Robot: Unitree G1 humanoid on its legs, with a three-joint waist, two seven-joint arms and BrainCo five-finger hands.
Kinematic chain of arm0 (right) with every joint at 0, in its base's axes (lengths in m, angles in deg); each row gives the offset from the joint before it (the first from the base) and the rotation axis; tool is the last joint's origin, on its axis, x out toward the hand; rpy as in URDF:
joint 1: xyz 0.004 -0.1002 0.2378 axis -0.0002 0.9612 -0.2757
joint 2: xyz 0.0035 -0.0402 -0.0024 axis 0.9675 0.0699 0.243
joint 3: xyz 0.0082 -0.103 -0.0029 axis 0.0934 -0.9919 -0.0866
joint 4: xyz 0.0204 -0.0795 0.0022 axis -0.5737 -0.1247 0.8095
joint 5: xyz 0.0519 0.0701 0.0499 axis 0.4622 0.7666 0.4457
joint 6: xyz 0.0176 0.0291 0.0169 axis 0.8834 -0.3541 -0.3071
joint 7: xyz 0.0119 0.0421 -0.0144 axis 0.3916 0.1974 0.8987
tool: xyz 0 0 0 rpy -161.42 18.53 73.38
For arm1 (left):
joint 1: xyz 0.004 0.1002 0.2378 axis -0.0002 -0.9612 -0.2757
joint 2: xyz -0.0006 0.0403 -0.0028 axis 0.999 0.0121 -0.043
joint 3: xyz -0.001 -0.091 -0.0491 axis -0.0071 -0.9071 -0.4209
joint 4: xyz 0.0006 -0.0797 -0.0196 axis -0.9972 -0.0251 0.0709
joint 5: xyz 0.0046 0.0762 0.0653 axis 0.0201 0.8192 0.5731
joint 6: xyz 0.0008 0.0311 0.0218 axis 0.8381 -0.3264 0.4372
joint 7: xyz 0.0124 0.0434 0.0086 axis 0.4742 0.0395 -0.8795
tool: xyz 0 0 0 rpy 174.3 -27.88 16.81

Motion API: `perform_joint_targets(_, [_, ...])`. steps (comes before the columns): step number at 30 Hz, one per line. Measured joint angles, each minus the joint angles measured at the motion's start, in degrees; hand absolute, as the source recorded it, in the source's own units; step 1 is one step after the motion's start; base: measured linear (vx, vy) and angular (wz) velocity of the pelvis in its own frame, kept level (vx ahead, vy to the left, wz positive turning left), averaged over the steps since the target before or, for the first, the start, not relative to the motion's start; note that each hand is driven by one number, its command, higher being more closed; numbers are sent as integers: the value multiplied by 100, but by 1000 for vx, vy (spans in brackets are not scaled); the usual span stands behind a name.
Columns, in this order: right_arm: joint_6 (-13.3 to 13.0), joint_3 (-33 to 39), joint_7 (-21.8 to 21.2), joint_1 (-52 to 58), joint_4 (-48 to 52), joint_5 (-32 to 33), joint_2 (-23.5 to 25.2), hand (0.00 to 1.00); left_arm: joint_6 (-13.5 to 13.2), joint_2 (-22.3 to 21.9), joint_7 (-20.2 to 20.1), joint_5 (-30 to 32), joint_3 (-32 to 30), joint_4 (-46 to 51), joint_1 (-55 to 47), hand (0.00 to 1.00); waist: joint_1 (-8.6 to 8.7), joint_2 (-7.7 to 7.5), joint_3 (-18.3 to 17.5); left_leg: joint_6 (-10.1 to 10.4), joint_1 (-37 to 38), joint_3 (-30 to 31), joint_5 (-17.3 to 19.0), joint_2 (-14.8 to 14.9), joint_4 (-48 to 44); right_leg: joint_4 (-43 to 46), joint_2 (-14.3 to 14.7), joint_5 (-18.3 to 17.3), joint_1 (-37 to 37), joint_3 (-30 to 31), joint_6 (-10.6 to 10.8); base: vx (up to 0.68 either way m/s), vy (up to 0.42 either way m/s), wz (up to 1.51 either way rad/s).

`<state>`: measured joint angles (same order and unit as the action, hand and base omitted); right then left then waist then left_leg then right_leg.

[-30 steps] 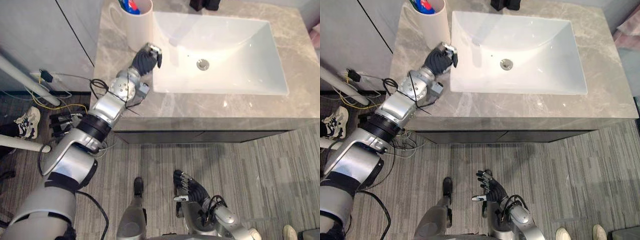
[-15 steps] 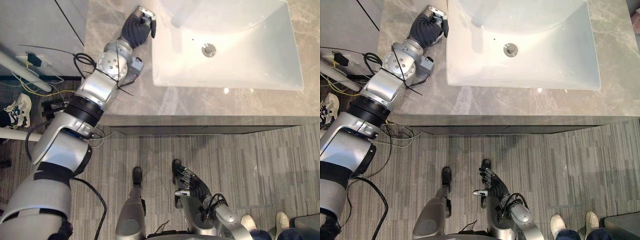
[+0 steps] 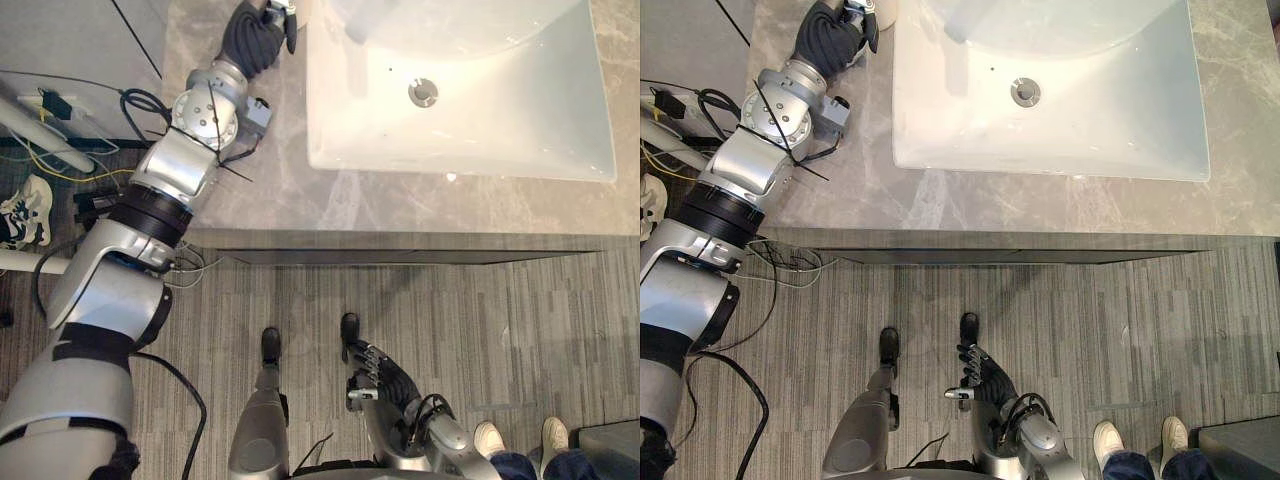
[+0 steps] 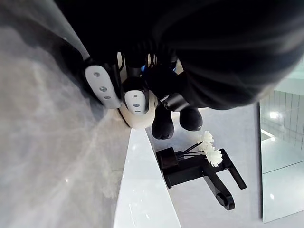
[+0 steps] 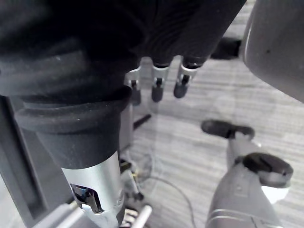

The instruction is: Organize washtable

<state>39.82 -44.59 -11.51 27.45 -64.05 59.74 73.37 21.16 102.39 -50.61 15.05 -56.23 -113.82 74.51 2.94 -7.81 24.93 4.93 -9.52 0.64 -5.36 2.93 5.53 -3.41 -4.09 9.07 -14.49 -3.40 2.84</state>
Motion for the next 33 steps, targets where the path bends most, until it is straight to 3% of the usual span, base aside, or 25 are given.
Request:
perform_joint_targets(9, [-87, -242, -2, -11, -276, 6, 31, 0, -62, 24, 103, -206, 11, -373, 369, 100, 124, -172, 28, -16, -82, 4, -18, -6, -5, 37, -9, 1, -94, -5, 2, 0, 1, 0])
perform_joint_targets(20, [-118, -225, 29, -119, -407, 9, 126, 0, -30, 24, 115, -718, -122, -1363, 980, 100, 253, -190, 30, -20, -87, -13, -18, -5, -11, 37, -5, 10, -108, 21, 11, 0, 0, 0])
perform_joint_targets(25, [-118, -221, 25, -209, -368, 13, 159, 0, 98, 14, 98, -867, -116, -1471, 992, 100, 234, -177, 87, -23, 75, -8, -15, 3, -12, 37, -6, 9, 68, 2, 12, 2, 3, 2])
perform_joint_targets(28, [-105, -150, 21, -226, -215, 13, 111, 0, 153, 39, 100, -861, -126, -374, 252, 100, 80, -69, 193, -92, 274, -1, 59, 4, -90, 33, -14, -19, 313, -26, 26, 4, 7, 2])
perform_joint_targets(31, [-96, -42, -20, -244, 101, 11, 25, 0, 192, 44, 33, -796, -285, 1592, -1405, 100, -113, 66, 252, -84, 479, 27, 262, 6, -330, 34, -18, -115, 658, -97, 33, 20, 12, 8])
perform_joint_targets(33, [-36, 83, -20, -273, 98, 11, -20, 0, 250, 7, -93, -794, -848, 2969, -3094, 100, -181, 164, 13, -54, 598, 58, 374, 16, -330, 110, 5, -274, 754, -130, 33, 43, -14, 7])
